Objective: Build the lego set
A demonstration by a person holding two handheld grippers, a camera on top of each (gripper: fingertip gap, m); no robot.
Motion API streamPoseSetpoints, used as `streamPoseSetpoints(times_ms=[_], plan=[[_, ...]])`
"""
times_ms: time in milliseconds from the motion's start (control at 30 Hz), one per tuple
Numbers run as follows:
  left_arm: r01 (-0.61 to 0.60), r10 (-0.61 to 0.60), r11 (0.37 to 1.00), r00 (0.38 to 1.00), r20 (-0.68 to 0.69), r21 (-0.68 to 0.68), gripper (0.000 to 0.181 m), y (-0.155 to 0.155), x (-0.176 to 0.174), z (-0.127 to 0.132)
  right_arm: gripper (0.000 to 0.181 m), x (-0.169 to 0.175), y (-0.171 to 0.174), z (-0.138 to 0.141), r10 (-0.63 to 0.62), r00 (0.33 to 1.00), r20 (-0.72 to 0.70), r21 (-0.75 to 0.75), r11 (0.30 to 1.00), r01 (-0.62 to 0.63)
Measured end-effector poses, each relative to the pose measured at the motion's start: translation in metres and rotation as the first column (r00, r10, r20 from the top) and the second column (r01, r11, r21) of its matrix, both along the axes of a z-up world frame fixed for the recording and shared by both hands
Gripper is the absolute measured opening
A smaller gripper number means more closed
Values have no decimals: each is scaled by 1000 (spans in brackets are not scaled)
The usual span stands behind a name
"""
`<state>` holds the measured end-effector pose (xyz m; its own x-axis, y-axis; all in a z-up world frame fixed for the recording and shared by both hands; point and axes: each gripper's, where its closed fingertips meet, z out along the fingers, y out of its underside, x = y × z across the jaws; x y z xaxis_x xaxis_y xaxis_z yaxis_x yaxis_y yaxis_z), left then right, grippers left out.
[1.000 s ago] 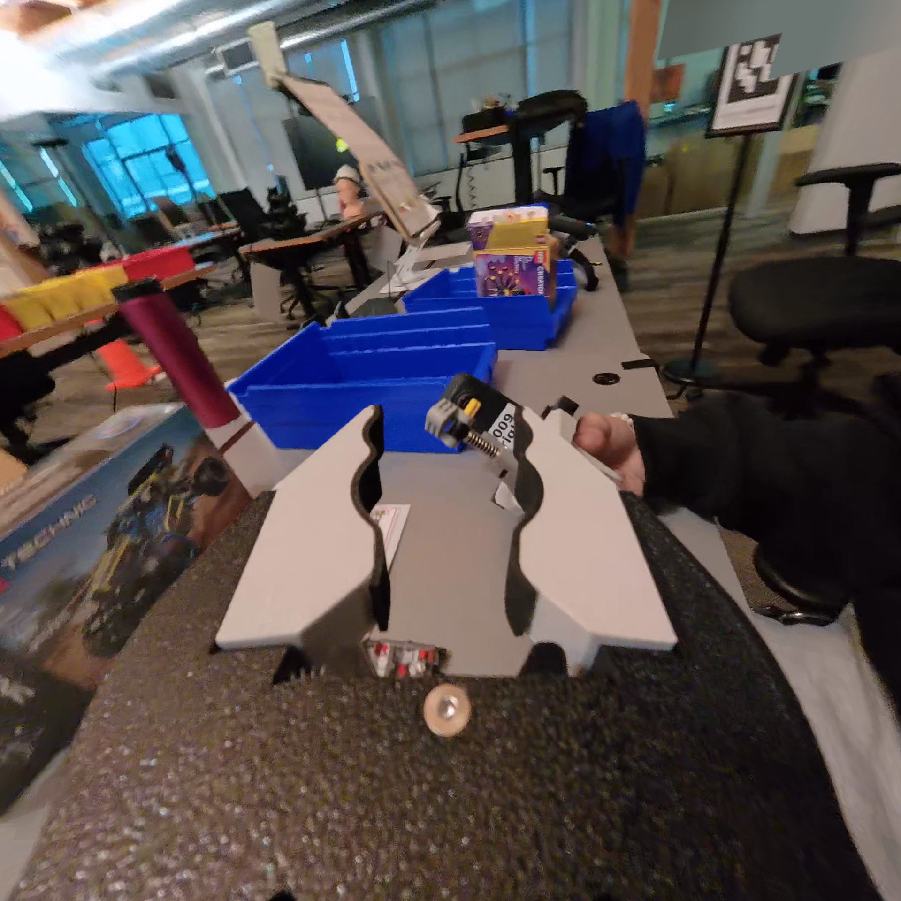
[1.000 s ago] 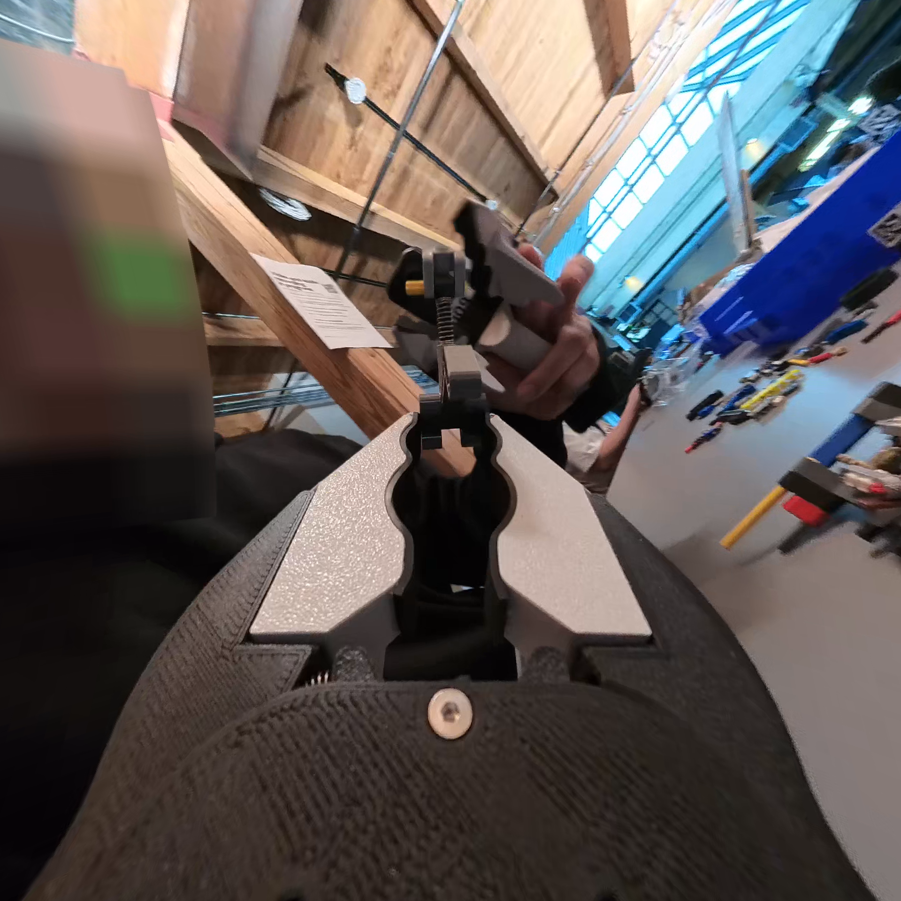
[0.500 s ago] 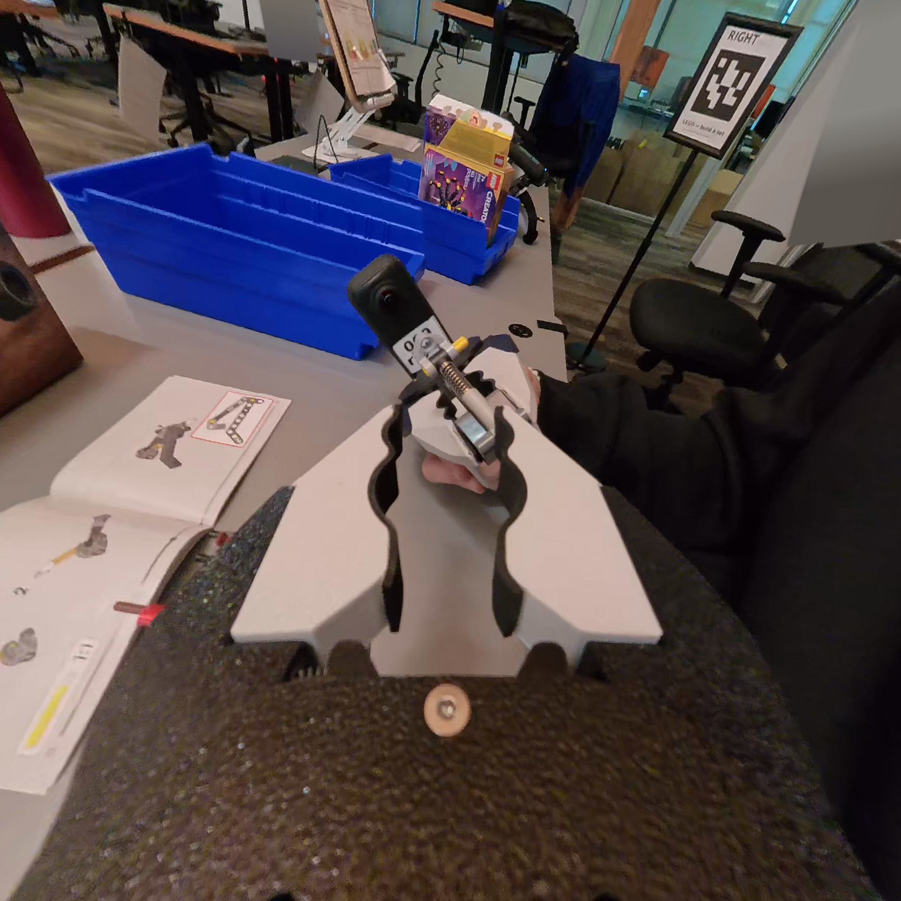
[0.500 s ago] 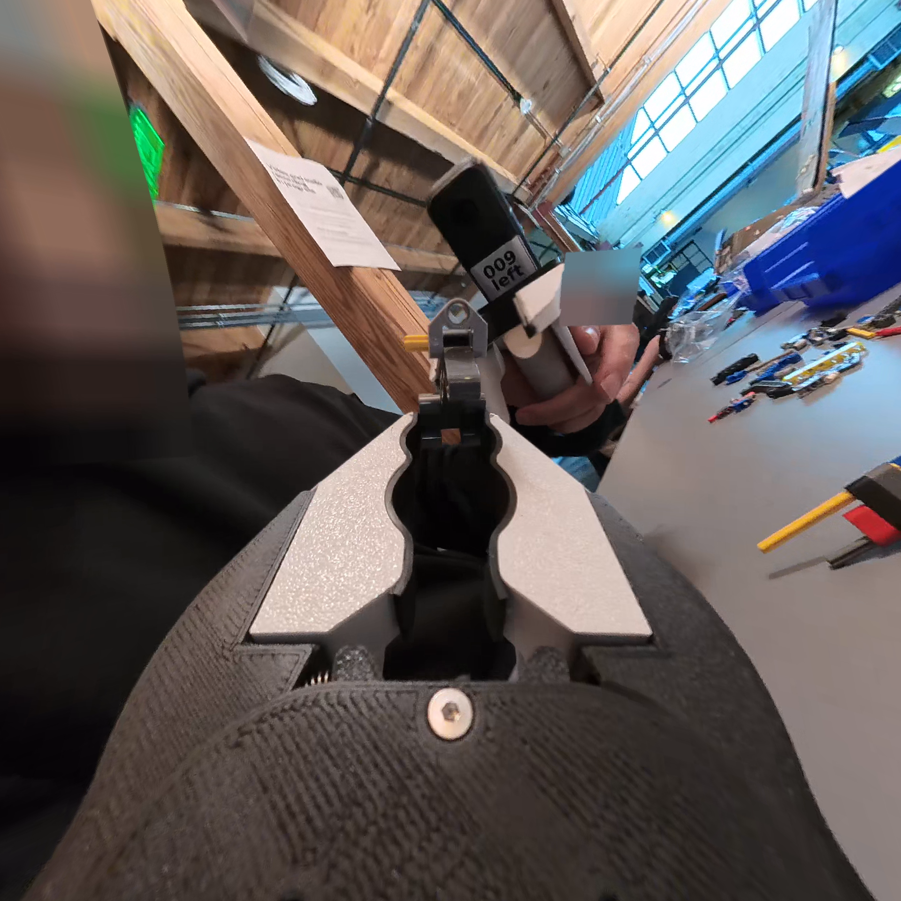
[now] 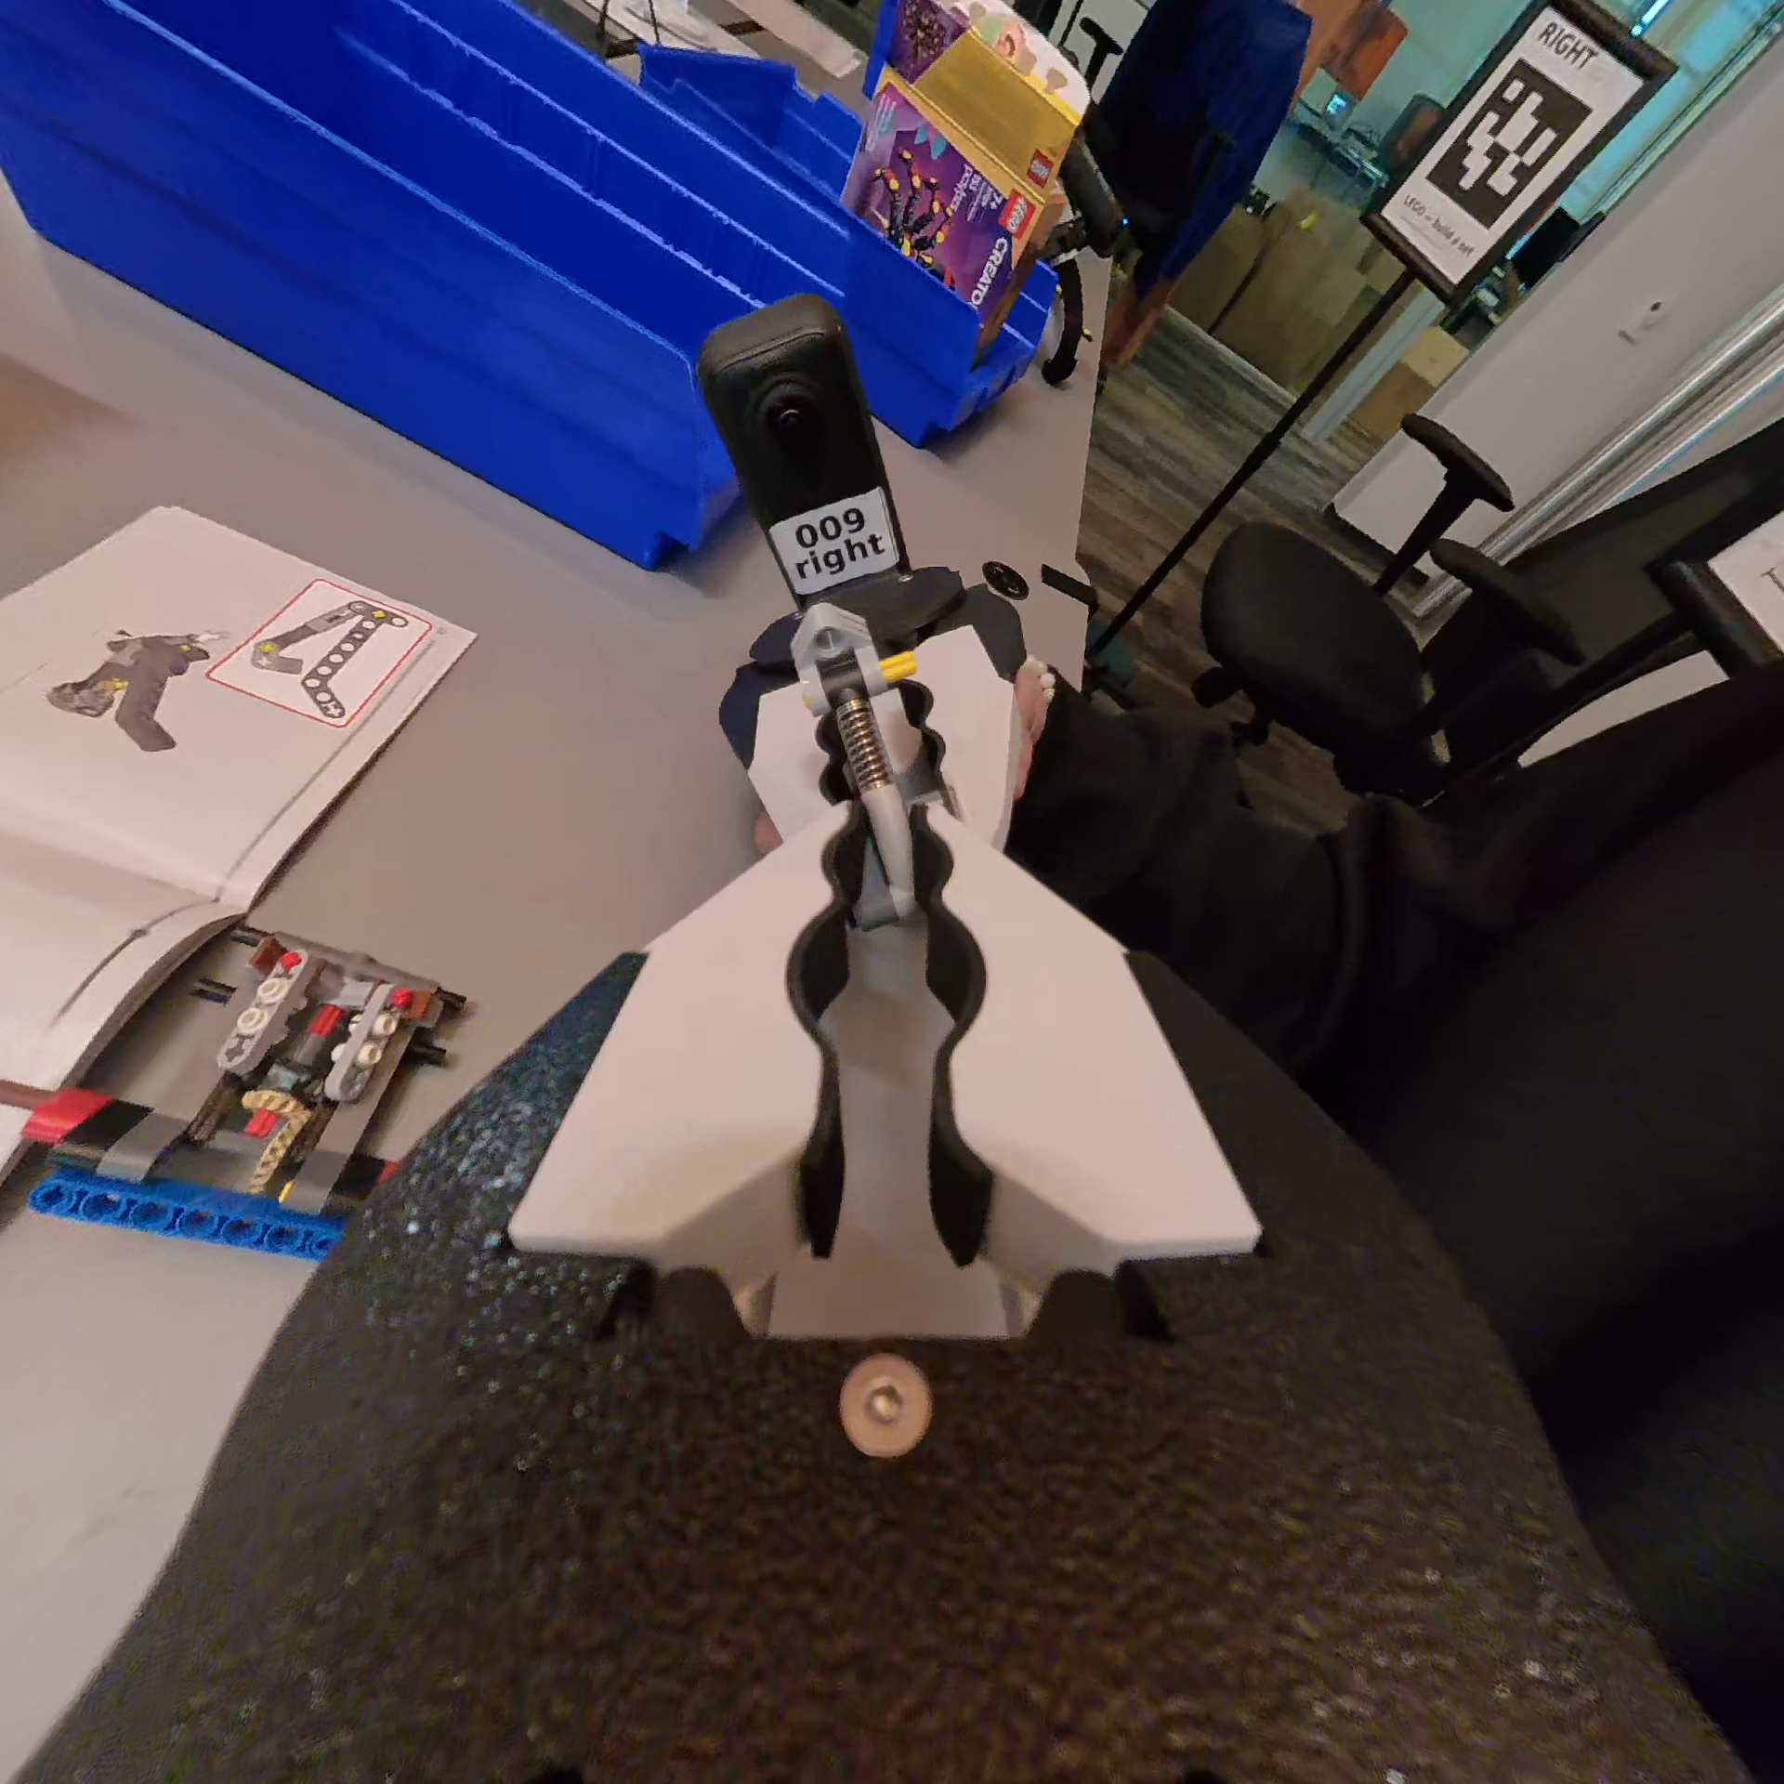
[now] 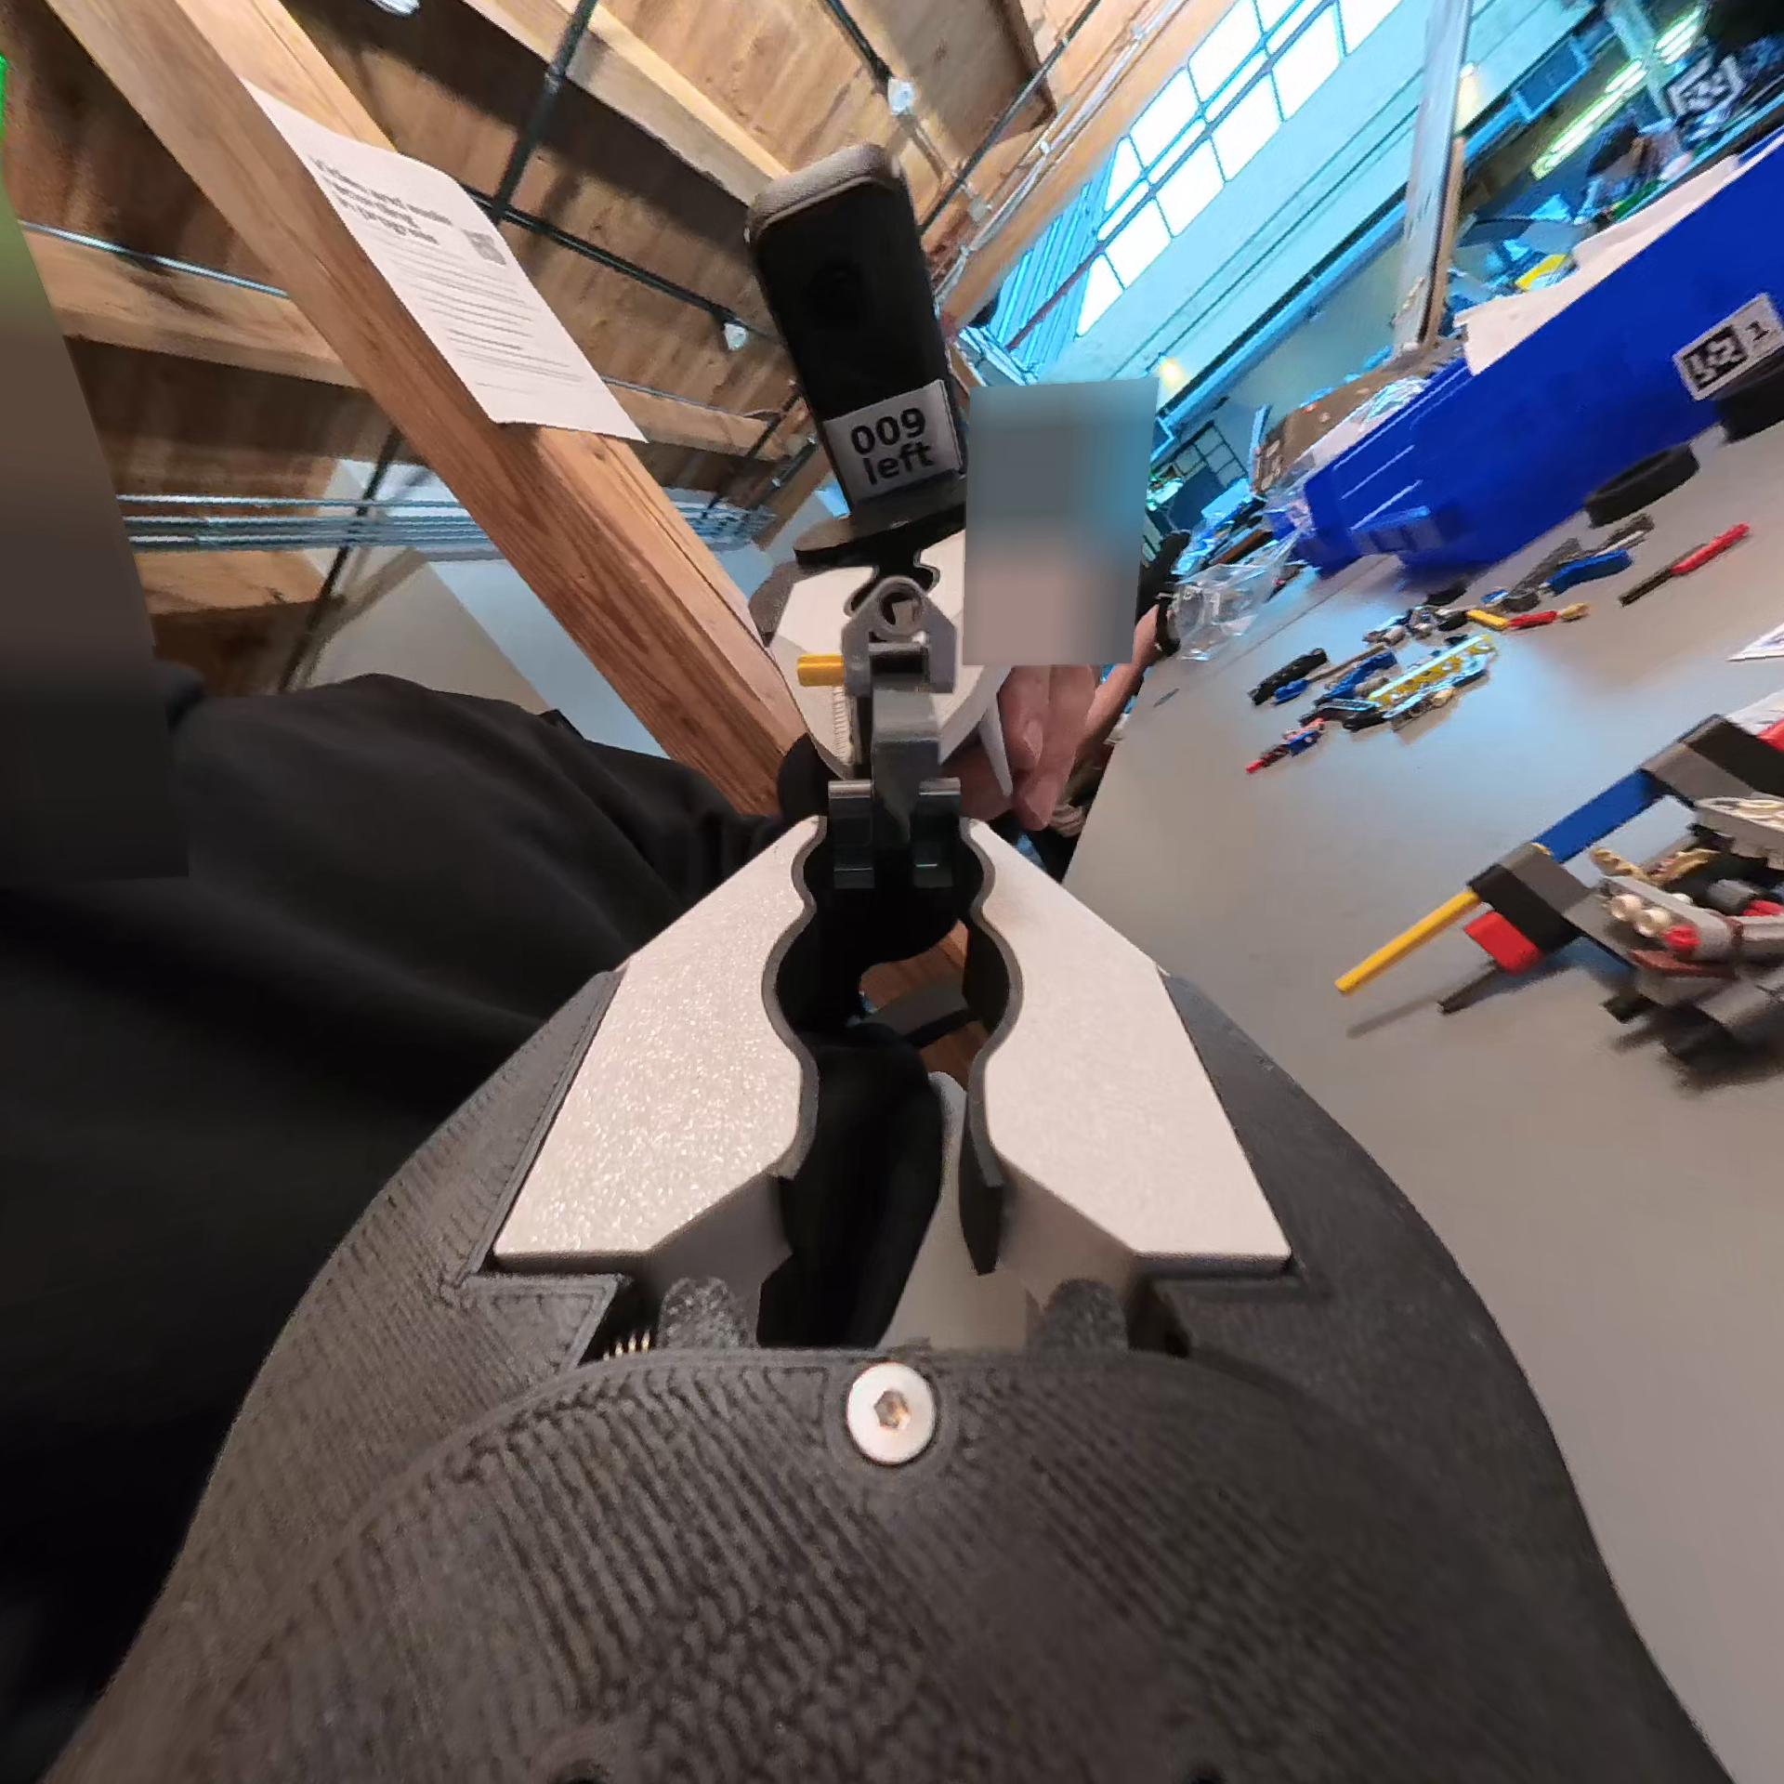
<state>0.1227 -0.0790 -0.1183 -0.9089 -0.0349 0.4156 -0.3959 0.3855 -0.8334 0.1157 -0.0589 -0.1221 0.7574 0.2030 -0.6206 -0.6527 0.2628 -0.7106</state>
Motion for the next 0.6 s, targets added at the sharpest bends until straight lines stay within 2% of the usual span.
streamPoseSetpoints(times_ms=[333,400,533,600], plan=[[-90,87,994,995,-55,-61,5,-4,12,5,23,8,-11,0,-75,997,-17,-4,997,75],[-111,105,991,992,-66,-81,4,-3,15,8,28,12,-11,0,-98,994,-47,-6,995,97],[-146,133,978,986,-97,-151,4,2,21,23,26,27,-17,-5,-165,977,-136,-7,986,166],[-163,151,975,985,-85,-148,4,4,24,23,26,27,-20,-3,-158,976,-151,13,987,162]])
